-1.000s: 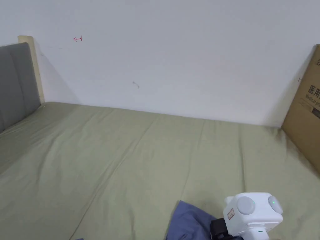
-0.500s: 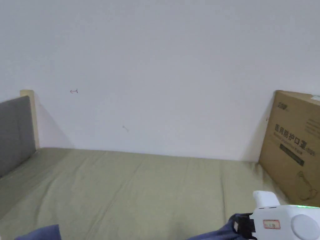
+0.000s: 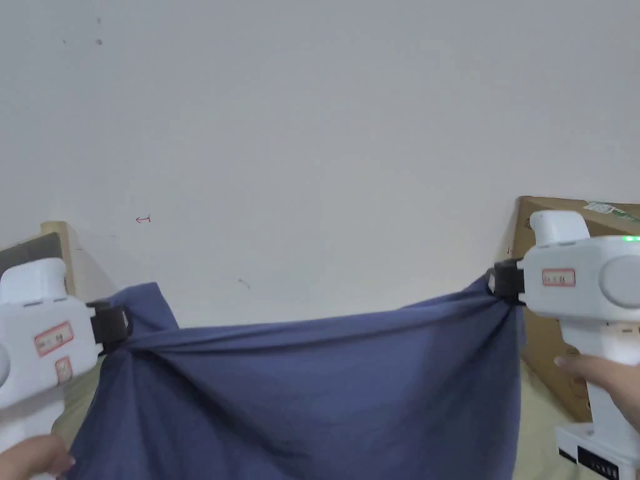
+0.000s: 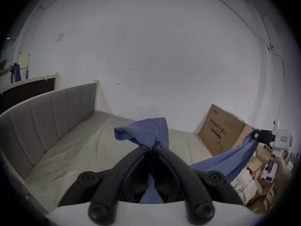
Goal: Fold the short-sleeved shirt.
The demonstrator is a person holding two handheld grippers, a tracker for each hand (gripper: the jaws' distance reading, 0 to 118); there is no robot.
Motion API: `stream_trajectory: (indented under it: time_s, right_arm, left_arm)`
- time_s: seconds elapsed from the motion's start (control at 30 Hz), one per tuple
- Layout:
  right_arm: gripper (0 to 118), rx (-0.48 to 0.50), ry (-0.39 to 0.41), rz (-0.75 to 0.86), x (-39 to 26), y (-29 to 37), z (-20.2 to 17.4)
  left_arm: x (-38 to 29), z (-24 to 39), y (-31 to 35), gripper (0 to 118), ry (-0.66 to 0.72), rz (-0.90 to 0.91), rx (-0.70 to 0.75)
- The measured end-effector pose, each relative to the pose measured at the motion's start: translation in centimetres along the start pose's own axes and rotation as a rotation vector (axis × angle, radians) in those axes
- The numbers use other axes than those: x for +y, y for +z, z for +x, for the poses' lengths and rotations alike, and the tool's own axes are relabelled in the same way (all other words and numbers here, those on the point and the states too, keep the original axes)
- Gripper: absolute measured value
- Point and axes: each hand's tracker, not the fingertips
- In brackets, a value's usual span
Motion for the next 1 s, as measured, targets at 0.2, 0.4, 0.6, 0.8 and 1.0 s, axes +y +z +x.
stream_trajectory:
  time_s: [0.2,0.4,0.6,0.8,1.0]
  right_arm:
    - [1,-0.056,0.003,0.040,5.1,-2.7,-0.9]
    - [1,-0.166,0.062,0.101,10.6,-7.0,-1.4]
    - [1,-0.255,0.097,0.192,15.1,-9.9,-1.9]
    - [1,-0.311,0.165,0.228,14.5,-12.0,-1.4]
    - [1,-0.304,0.159,0.048,3.8,-15.5,1.6]
  left_arm:
    - [3.6,0.8,-4.3,3,-0.004,-0.018,0.004]
    - [5.8,1.8,-10.1,3,-0.024,-0.034,-0.023]
    - [7.0,3.0,-15.4,3,0.007,-0.018,-0.065]
    - [6.1,3.3,-19.3,3,0.006,0.021,-0.106]
    - [-1.5,2.2,-22.3,3,0.019,-0.133,-0.091]
